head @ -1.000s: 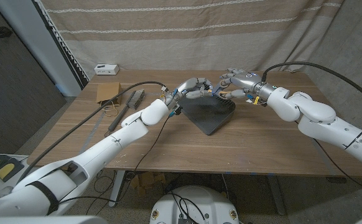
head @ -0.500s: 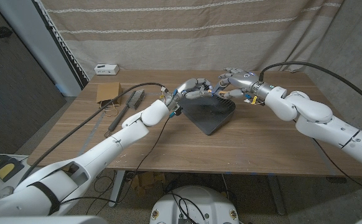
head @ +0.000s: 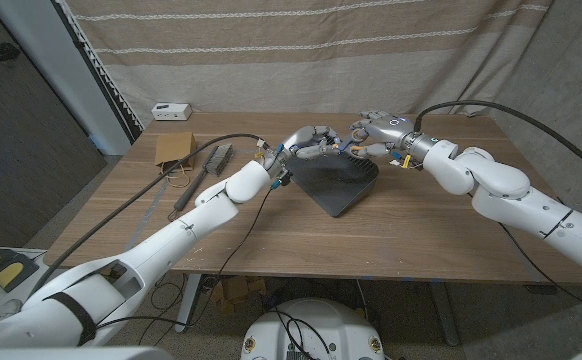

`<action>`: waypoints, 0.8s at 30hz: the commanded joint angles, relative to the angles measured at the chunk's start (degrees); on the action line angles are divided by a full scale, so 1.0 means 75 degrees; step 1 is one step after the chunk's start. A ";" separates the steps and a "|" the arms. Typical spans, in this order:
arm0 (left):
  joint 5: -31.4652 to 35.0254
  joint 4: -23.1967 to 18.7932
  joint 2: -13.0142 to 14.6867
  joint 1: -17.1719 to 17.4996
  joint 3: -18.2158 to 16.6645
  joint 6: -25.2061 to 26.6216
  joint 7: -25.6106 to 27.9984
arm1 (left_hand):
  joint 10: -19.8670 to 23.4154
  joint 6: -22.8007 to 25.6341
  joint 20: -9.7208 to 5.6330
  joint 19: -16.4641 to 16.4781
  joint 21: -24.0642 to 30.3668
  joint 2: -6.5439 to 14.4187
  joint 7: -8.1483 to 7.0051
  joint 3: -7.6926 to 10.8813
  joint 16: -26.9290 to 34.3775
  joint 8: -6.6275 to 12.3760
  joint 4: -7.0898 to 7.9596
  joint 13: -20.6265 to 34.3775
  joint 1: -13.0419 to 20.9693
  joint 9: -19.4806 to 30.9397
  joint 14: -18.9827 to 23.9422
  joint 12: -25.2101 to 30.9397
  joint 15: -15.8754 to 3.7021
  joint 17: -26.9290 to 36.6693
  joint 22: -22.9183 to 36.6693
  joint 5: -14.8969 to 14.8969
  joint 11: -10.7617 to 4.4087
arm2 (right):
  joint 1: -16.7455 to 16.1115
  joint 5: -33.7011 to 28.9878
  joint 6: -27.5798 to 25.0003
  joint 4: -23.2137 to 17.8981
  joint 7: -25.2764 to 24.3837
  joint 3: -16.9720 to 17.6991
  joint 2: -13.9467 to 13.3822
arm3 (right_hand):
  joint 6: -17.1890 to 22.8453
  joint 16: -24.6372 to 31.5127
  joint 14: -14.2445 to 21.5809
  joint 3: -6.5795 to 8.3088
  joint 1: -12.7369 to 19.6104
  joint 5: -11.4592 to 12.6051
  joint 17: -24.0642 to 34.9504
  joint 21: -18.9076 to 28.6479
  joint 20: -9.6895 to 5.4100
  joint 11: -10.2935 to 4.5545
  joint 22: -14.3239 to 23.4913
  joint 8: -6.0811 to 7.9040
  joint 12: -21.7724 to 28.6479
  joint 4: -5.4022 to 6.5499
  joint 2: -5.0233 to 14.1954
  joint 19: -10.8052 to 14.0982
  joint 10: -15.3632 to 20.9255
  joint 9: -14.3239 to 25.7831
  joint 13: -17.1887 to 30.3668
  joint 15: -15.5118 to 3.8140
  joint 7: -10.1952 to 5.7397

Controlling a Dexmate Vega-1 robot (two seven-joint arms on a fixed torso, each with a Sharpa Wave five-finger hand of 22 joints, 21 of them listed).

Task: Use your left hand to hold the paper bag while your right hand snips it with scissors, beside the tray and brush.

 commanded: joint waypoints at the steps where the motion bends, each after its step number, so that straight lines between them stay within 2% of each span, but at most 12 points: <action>1: -0.0067 0.0121 -0.0044 0.0002 -0.0040 -0.0090 0.0108 | 0.0700 0.0574 -0.0479 0.0031 0.0048 0.1134 -0.0544 0.0974 0.0007 0.1430 0.0986 0.0022 -0.1034 0.0055 0.0024 0.0515 -0.0038 0.0009 0.0029 0.0044 -0.0728 | 0.0037 0.0181 0.0093 0.0176 -0.0138 -0.0008 0.0101 | 0.0435 0.0098 0.0324 -0.0013 0.0205 0.0040 0.0060 0.0082 -0.0033 -0.0102 0.0053 0.0475 0.0140 -0.0066 0.0005 0.0172 0.0463 0.0294 0.0066 -0.0681 0.0013; 2: -0.0056 0.0134 -0.0048 -0.0004 -0.0035 -0.0097 0.0115 | 0.0711 0.0581 -0.0476 -0.0027 -0.0003 0.1134 -0.0545 0.0985 -0.0018 0.1404 0.0996 0.0022 -0.1039 0.0000 0.0019 0.0516 -0.0039 -0.0011 -0.0004 0.0046 -0.0729 | 0.0052 0.0208 0.0117 0.0192 -0.0126 -0.0012 0.0101 | 0.0438 0.0120 0.0401 -0.0013 0.0213 0.0036 0.0067 0.0087 -0.0042 -0.0117 0.0055 0.0540 0.0188 -0.0056 0.0026 0.0195 0.0567 0.0352 0.0095 -0.0723 0.0026; 4: -0.0062 0.0145 -0.0052 -0.0010 -0.0033 -0.0093 0.0110 | 0.0717 0.0579 -0.0477 -0.0011 0.0015 0.1129 -0.0551 0.0989 -0.0010 0.1433 0.0995 0.0022 -0.1040 0.0043 0.0022 0.0517 -0.0038 0.0000 0.0018 0.0045 -0.0729 | 0.0065 0.0270 0.0140 0.0220 -0.0126 -0.0012 0.0118 | 0.0333 0.0186 0.0656 -0.0019 0.0228 0.0023 0.0102 0.0096 -0.0058 -0.0170 0.0060 0.0719 0.0317 -0.0019 0.0091 0.0255 0.0754 0.0551 0.0232 -0.0988 -0.0002; 8: -0.0044 0.0180 -0.0063 -0.0030 -0.0034 -0.0081 0.0140 | 0.0721 0.0573 -0.0479 -0.0008 0.0005 0.1125 -0.0559 0.0974 -0.0003 0.1425 0.0987 0.0023 -0.1040 0.0022 0.0018 0.0516 -0.0037 0.0009 -0.0012 0.0041 -0.0728 | 0.0093 0.0320 0.0196 0.0284 -0.0162 -0.0033 0.0142 | 0.0173 0.0266 0.0878 -0.0020 0.0229 0.0014 0.0174 0.0120 -0.0075 -0.0178 0.0068 0.0868 0.0433 0.0025 0.0175 0.0347 0.0786 0.0738 0.0424 -0.1044 0.0017; 13: -0.0057 0.0214 -0.0068 -0.0058 -0.0019 -0.0068 0.0111 | 0.0723 0.0570 -0.0478 -0.0018 -0.0008 0.1128 -0.0555 0.0971 0.0008 0.1435 0.0980 0.0022 -0.1037 0.0027 0.0028 0.0516 -0.0038 0.0021 -0.0041 0.0041 -0.0728 | 0.0131 0.0354 0.0248 0.0349 -0.0183 -0.0067 0.0168 | -0.0023 0.0539 0.1292 -0.0020 0.0204 -0.0012 0.0531 0.0198 -0.0172 -0.0190 0.0112 0.1306 0.0947 0.0121 0.0358 0.0587 0.1046 0.1172 0.1070 -0.1295 0.0011; 14: -0.0051 0.0221 -0.0071 -0.0062 -0.0016 -0.0069 0.0116 | 0.0723 0.0582 -0.0475 -0.0016 0.0006 0.1123 -0.0571 0.0979 -0.0009 0.1429 0.0979 0.0022 -0.1039 0.0005 0.0022 0.0516 -0.0039 0.0005 -0.0017 0.0043 -0.0728 | 0.0137 0.0363 0.0272 0.0375 -0.0209 -0.0075 0.0178 | -0.0108 0.0709 0.1480 -0.0008 0.0262 -0.0028 0.0757 0.0250 -0.0251 -0.0189 0.0145 0.1512 0.1170 0.0109 0.0385 0.0707 0.1018 0.1364 0.1416 -0.1303 0.0003; 18: -0.0054 0.0244 -0.0082 -0.0083 -0.0011 -0.0043 0.0116 | 0.0725 0.0572 -0.0478 -0.0011 0.0004 0.1124 -0.0568 0.0970 -0.0035 0.1451 0.0969 0.0023 -0.1036 0.0032 0.0002 0.0515 -0.0039 -0.0015 -0.0044 0.0042 -0.0728 | 0.0157 0.0471 0.0352 0.0458 -0.0257 -0.0087 0.0221 | -0.0223 0.1211 0.1907 0.0030 0.0391 -0.0080 0.1469 0.0507 -0.0556 -0.0236 0.0315 0.1825 0.1725 0.0095 0.0440 0.1103 0.0910 0.1497 0.2261 -0.1369 0.0079; 19: -0.0055 0.0249 -0.0081 -0.0088 -0.0008 -0.0033 0.0111 | 0.0724 0.0571 -0.0479 -0.0011 -0.0001 0.1125 -0.0558 0.0966 -0.0014 0.1440 0.0964 0.0022 -0.1033 0.0012 0.0024 0.0515 -0.0039 0.0007 -0.0059 0.0041 -0.0728 | 0.0160 0.0501 0.0354 0.0475 -0.0262 -0.0086 0.0236 | -0.0209 0.1433 0.2034 0.0034 0.0427 -0.0105 0.1808 0.0622 -0.0535 -0.0261 0.0425 0.1920 0.1988 0.0095 0.0439 0.1172 0.0868 0.1483 0.2640 -0.1383 0.0096; 20: -0.0048 0.0246 -0.0077 -0.0093 -0.0004 -0.0013 0.0107 | 0.0724 0.0572 -0.0478 -0.0036 -0.0025 0.1121 -0.0555 0.0963 -0.0016 0.1439 0.0961 0.0022 -0.1034 0.0007 0.0020 0.0515 -0.0038 0.0005 -0.0090 0.0040 -0.0728 | 0.0171 0.0528 0.0363 0.0489 -0.0251 -0.0088 0.0241 | -0.0181 0.1536 0.2096 0.0034 0.0447 -0.0114 0.1952 0.0674 -0.0591 -0.0258 0.0474 0.1943 0.2092 0.0090 0.0430 0.1209 0.0826 0.1441 0.2803 -0.1381 0.0083; 22: -0.0051 0.0251 -0.0074 -0.0101 0.0000 0.0002 0.0098 | 0.0721 0.0589 -0.0478 -0.0037 -0.0019 0.1122 -0.0551 0.0968 -0.0026 0.1441 0.0953 0.0022 -0.1031 -0.0008 0.0021 0.0515 -0.0038 -0.0001 -0.0093 0.0043 -0.0729 | 0.0180 0.0545 0.0333 0.0492 -0.0231 -0.0094 0.0256 | -0.0183 0.1988 0.2208 0.0036 0.0577 -0.0151 0.2653 0.0915 -0.0661 -0.0288 0.0730 0.2079 0.2585 0.0043 0.0385 0.1328 0.0581 0.1368 0.3598 -0.1368 0.0135; 23: -0.0038 0.0249 -0.0069 -0.0106 0.0005 0.0014 0.0098 | 0.0719 0.0581 -0.0478 -0.0009 0.0014 0.1122 -0.0554 0.0970 -0.0047 0.1452 0.0951 0.0022 -0.1030 0.0012 0.0001 0.0514 -0.0038 -0.0021 -0.0061 0.0044 -0.0728 | 0.0182 0.0545 0.0319 0.0488 -0.0223 -0.0097 0.0256 | -0.0260 0.2330 0.2142 0.0024 0.0680 -0.0180 0.3241 0.1094 -0.0687 -0.0255 0.0961 0.2218 0.2995 0.0014 0.0342 0.1336 0.0367 0.1389 0.4261 -0.1372 0.0106; 24: -0.0034 0.0247 -0.0069 -0.0106 0.0006 0.0019 0.0106 | 0.0718 0.0595 -0.0479 -0.0006 0.0007 0.1124 -0.0560 0.0961 -0.0048 0.1440 0.0948 0.0022 -0.1029 -0.0018 0.0003 0.0514 -0.0039 -0.0021 -0.0083 0.0041 -0.0729 | 0.0188 0.0575 0.0320 0.0485 -0.0194 -0.0097 0.0253 | -0.0296 0.2445 0.2130 0.0023 0.0706 -0.0185 0.3427 0.1159 -0.0698 -0.0250 0.1036 0.2260 0.3105 0.0013 0.0343 0.1360 0.0261 0.1402 0.4466 -0.1371 0.0104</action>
